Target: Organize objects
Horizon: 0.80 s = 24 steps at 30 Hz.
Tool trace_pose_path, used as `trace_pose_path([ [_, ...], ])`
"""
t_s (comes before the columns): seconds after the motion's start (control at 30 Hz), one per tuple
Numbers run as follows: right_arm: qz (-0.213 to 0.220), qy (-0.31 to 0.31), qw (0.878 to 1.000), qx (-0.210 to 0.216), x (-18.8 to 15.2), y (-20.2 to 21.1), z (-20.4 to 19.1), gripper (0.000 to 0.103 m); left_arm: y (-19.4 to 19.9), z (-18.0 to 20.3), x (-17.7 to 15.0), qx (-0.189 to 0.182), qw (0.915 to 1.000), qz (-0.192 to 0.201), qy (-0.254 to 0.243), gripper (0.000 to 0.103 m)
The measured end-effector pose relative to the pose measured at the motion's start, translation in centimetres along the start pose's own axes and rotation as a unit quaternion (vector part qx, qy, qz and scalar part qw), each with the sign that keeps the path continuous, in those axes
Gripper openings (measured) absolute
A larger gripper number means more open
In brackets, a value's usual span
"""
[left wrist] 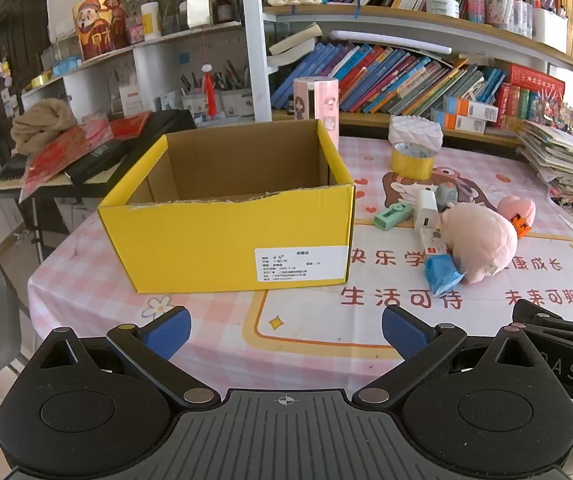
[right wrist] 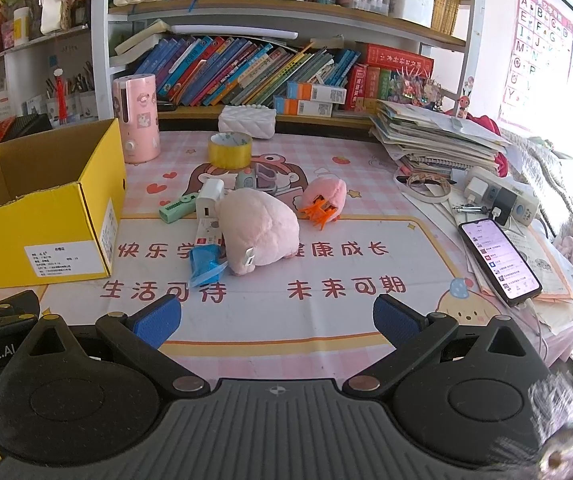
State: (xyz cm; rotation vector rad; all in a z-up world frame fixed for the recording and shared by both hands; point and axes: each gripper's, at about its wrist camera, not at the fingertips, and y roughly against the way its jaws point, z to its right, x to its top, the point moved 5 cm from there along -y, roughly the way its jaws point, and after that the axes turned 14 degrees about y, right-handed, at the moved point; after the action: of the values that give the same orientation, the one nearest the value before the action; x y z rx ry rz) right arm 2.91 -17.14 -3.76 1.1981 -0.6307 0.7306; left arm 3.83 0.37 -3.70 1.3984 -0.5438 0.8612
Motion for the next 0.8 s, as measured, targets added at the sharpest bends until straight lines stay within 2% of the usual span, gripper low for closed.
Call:
trace_pose_path([
  [0.8,-0.002,0.0,1.0,0.0,-0.21,-0.16,0.06,0.103,-0.15,0.02,-0.56,0.0,1.0,-0.003,-0.001,0.103],
])
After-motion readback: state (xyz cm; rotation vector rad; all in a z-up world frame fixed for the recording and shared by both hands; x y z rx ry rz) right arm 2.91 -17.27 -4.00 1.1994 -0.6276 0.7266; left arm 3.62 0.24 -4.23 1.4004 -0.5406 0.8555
